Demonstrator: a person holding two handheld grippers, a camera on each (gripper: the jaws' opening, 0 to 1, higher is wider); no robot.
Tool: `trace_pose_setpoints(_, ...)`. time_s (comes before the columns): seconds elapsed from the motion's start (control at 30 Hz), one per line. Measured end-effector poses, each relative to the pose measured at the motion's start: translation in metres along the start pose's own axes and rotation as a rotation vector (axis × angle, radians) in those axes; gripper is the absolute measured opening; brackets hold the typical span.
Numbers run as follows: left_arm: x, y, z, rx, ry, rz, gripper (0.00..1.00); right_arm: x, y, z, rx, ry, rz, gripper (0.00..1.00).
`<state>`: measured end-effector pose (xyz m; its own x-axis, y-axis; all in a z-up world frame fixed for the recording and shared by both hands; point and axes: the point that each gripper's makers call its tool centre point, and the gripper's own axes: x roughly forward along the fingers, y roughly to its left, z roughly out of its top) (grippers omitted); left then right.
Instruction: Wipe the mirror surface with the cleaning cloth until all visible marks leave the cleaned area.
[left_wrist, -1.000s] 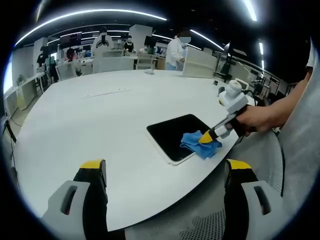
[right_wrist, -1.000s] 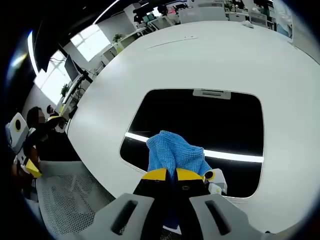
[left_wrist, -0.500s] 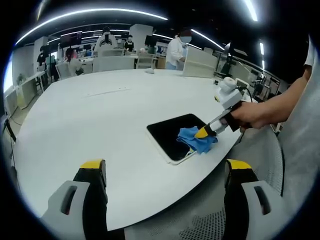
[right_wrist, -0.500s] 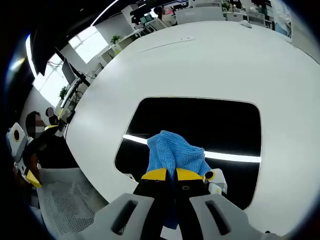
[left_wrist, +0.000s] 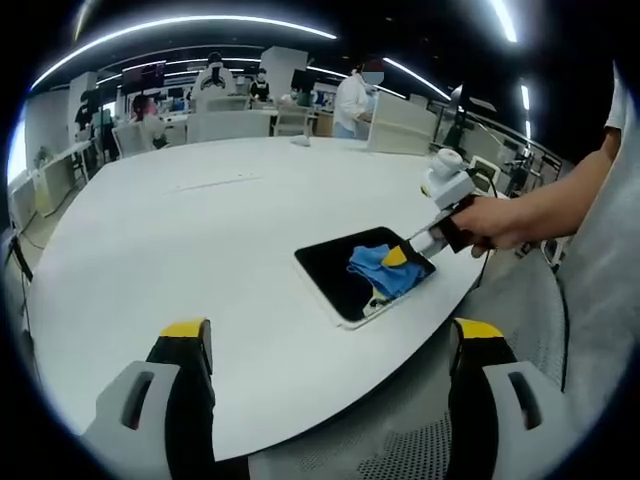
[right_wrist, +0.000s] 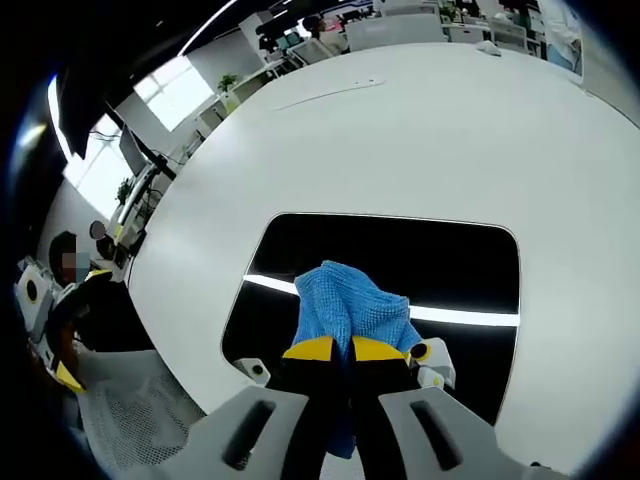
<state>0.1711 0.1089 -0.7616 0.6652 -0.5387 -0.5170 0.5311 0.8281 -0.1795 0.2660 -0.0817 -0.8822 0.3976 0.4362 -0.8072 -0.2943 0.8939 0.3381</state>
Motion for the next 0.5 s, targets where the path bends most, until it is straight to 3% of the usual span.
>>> trace_pose_setpoints(0.5, 0.000, 0.003, 0.001, -0.019, -0.008, 0.008, 0.97, 0.017, -0.013, 0.027, -0.008, -0.007, -0.015, 0.00)
